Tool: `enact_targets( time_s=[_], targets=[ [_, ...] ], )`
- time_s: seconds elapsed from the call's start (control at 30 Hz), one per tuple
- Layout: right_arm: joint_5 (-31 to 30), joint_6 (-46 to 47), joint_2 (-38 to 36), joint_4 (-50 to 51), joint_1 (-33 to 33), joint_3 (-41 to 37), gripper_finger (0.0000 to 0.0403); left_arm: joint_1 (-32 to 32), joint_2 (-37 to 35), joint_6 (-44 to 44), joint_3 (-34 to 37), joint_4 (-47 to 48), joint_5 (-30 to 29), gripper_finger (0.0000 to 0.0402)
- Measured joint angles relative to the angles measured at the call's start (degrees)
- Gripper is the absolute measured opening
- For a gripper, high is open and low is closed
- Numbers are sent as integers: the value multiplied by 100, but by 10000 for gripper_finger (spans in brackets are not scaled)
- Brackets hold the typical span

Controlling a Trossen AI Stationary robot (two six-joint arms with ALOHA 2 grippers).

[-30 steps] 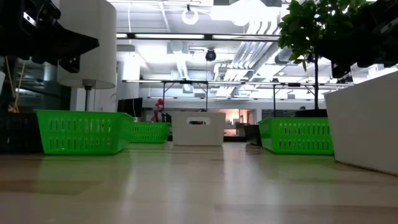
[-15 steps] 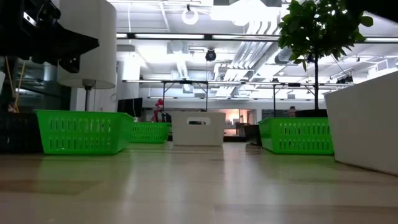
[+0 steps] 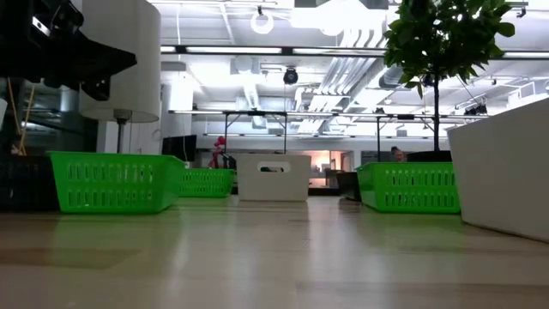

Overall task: Stack baskets by color
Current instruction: Stack the middle right green bin on top of the bottom green bin

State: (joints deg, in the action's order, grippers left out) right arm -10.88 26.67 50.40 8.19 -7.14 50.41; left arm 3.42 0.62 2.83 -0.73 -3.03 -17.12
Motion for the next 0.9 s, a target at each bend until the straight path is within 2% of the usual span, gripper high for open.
enact_targets(
  time_s=[0.2, 0.3, 0.43, 0.53, 0.63, 0.9],
  targets=[
    [3, 105, 861, 2244, 0, 1284, 1, 1, 0, 0, 0, 1, 0, 0],
    [38, 546, 1132, 3389, 0, 1702, 1, 0, 0, 0, 2, 2, 0, 0],
    [55, 1605, 1384, 4807, 0, 1744, 1, 2, 0, 0, 2, 2, 0, 0],
    [153, 2166, 1498, 5338, -1, 1480, 10, 0, 0, 0, 2, 2, 0, 0],
    [162, 2521, 1527, 5358, 28, 1067, 46, 0, 0, 0, 2, 0, 0, 0],
    [-107, 3959, 1524, 4611, 789, -228, 204, 1, 0, 63, 2, -11, 0, 0]
  ],
)
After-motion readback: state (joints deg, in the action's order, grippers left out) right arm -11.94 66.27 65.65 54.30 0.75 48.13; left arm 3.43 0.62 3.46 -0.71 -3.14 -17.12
